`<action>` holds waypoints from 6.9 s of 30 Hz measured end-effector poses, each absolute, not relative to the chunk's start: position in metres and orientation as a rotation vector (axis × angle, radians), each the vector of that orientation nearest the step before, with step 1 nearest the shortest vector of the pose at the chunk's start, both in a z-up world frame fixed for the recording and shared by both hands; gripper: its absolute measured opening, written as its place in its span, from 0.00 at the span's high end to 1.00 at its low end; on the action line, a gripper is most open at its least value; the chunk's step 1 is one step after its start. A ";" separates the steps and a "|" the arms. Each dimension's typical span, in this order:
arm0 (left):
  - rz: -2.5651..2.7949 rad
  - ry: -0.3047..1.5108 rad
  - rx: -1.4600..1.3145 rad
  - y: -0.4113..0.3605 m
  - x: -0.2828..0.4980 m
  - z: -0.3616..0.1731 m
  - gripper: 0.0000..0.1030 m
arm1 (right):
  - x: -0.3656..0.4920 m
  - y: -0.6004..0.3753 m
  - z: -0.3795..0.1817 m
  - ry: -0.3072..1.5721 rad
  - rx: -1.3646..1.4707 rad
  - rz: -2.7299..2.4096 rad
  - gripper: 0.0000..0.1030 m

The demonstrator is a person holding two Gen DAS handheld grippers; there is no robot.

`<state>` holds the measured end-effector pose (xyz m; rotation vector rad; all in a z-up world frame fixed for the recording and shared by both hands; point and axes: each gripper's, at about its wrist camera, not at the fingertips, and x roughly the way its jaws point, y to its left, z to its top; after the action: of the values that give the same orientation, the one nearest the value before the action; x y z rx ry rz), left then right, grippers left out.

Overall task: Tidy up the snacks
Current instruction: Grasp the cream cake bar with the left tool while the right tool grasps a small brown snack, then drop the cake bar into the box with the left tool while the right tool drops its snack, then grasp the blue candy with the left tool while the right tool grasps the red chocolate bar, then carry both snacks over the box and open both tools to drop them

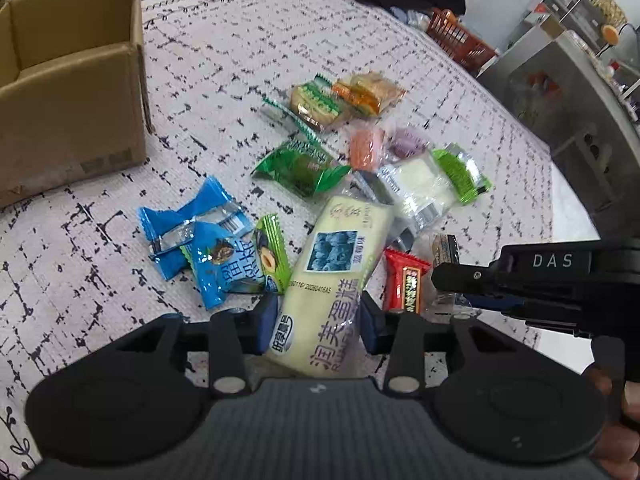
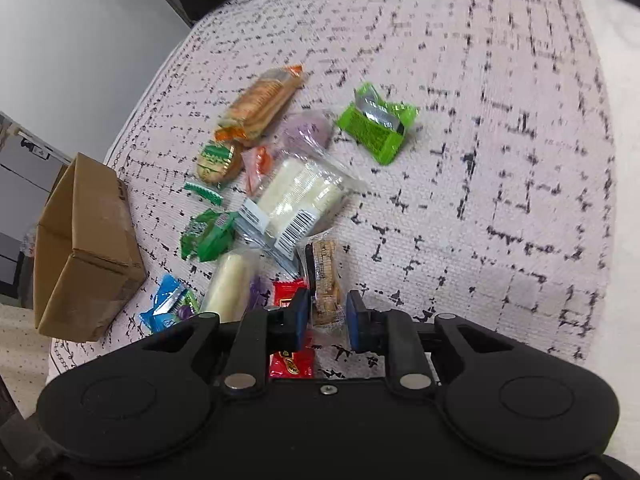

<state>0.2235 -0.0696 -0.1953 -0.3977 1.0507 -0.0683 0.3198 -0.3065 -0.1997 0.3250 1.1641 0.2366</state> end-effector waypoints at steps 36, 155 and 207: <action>-0.070 0.657 -0.639 0.030 0.188 -0.095 0.64 | 0.287 -0.203 -0.088 0.890 0.202 0.383 0.81; 0.060 0.995 -0.532 -0.024 0.223 -0.194 0.43 | 0.304 -0.281 -0.207 1.182 0.342 0.234 0.47; 0.124 0.647 -0.546 0.017 0.201 -0.113 0.71 | 0.281 -0.201 -0.113 0.906 0.168 0.384 0.77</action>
<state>0.2013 0.0167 -0.1132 -0.5458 0.6471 0.1245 0.2809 -0.2011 -0.1128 0.1684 0.9056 0.3844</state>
